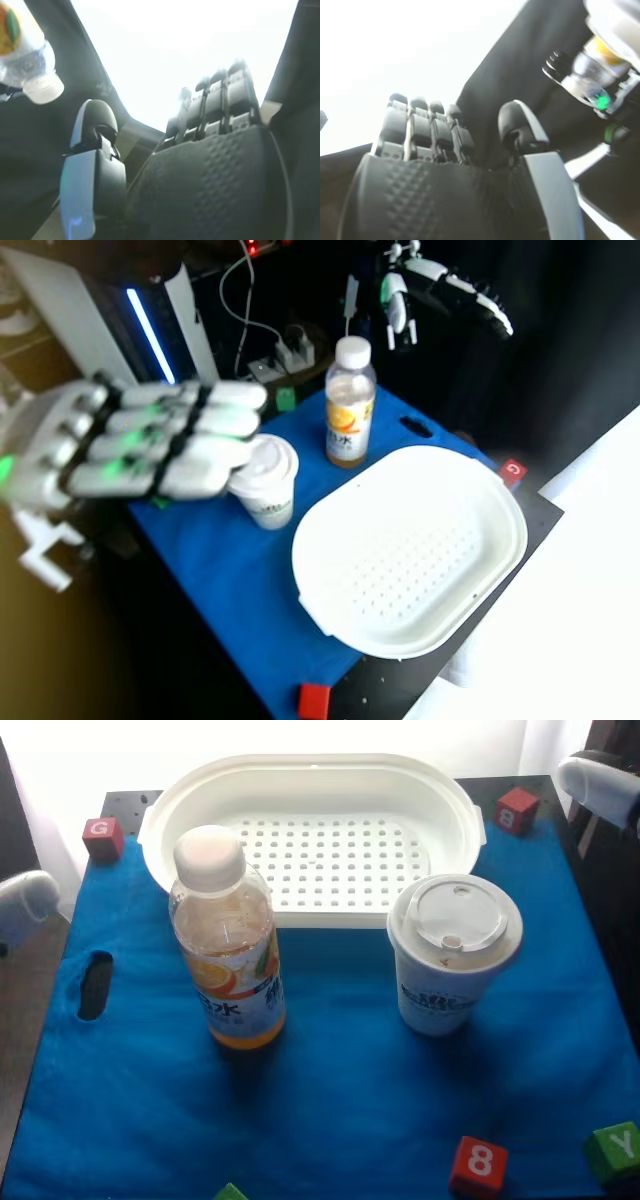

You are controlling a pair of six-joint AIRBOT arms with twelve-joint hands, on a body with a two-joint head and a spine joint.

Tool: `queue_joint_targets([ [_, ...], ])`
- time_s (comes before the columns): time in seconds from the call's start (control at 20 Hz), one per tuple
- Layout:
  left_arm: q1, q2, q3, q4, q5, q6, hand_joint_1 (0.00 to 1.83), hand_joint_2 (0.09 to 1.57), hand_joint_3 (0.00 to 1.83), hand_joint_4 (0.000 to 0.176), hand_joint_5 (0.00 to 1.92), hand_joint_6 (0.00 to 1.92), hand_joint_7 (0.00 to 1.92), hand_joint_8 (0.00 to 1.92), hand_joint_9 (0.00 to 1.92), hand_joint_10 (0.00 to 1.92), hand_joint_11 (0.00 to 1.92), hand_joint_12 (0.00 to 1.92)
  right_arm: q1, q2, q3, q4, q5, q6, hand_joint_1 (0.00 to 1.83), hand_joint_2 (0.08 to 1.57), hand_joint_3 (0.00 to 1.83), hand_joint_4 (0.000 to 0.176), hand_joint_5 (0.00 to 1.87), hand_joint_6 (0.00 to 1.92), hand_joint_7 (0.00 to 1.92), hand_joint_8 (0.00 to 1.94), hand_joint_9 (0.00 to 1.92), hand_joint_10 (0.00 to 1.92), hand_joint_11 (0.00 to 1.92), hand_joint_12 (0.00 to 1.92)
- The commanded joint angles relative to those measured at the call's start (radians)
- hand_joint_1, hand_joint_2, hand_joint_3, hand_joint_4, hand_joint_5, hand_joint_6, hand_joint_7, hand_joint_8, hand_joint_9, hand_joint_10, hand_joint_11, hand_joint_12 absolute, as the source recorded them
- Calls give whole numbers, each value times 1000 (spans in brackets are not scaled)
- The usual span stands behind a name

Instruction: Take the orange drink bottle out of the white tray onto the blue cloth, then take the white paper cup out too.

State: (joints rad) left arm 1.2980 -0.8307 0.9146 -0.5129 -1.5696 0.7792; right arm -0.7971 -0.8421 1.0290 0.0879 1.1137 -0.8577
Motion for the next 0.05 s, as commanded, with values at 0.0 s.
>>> queue_joint_targets([
  [0.0, -15, 6, 10, 9, -119, 0, 349, 1199, 5, 125, 0, 0, 0, 0, 3, 0, 0, 210, 9, 0, 2, 5, 106, -8, 391, 1350, 0, 10, 0, 0, 0, 0, 0, 0, 0, 1921],
])
